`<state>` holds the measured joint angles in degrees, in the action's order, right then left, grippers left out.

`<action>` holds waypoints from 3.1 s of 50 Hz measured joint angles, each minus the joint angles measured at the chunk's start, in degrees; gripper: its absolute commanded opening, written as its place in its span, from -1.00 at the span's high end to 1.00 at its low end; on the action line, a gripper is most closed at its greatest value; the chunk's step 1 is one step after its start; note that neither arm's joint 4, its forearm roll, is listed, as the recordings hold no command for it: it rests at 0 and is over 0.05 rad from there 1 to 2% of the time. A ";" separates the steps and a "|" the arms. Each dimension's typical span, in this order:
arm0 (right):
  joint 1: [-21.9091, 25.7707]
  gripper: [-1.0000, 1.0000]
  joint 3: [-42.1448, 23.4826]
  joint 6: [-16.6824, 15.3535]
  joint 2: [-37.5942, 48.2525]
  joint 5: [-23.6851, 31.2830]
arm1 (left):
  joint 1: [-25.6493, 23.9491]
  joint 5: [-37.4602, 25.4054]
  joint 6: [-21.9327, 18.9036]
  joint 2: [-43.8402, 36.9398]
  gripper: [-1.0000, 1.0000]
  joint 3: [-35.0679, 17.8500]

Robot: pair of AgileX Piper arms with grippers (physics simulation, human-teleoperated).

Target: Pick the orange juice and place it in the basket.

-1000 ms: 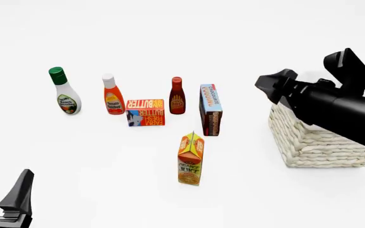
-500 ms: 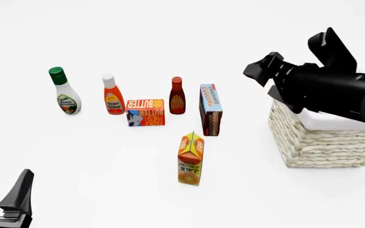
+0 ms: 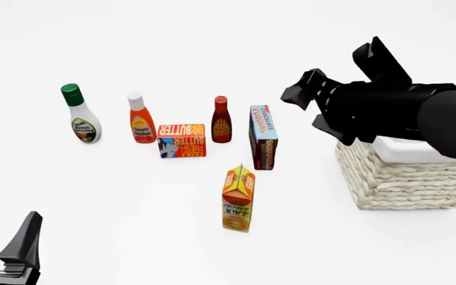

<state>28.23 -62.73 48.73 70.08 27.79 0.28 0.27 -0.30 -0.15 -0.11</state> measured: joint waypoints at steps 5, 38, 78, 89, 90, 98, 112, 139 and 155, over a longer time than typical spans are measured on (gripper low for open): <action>0.74 -1.00 -0.51 0.81 0.98 0.84 | 0.00 0.00 0.00 0.00 -1.00 0.00; 5.28 -1.00 -9.78 2.75 10.19 10.62 | 0.00 0.00 0.00 0.00 -1.00 0.00; 8.07 -1.00 -20.19 3.41 21.45 22.44 | 0.00 0.00 0.00 0.00 -1.00 0.00; 8.81 -1.00 -21.86 3.79 23.97 25.05 | 0.00 0.00 0.00 0.00 -1.00 0.00; 8.75 -1.00 -22.23 3.64 24.30 25.44 | 0.00 0.00 0.00 0.00 -1.00 0.00; 8.62 -1.00 -25.25 2.83 26.85 28.04 | 0.00 0.00 0.00 0.00 -1.00 0.00; 8.61 -1.00 -30.94 1.12 32.12 32.34 | 0.00 0.00 0.00 0.00 -1.00 0.00; 7.04 -1.00 -38.01 -2.33 39.72 38.60 | 0.00 0.00 0.00 0.00 -1.00 0.00; 7.18 -1.00 -38.42 -3.63 41.23 40.07 | 0.00 0.00 0.00 0.00 -1.00 0.00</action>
<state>35.41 -101.16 45.10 111.31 67.85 0.29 0.27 -0.30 -0.15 -0.11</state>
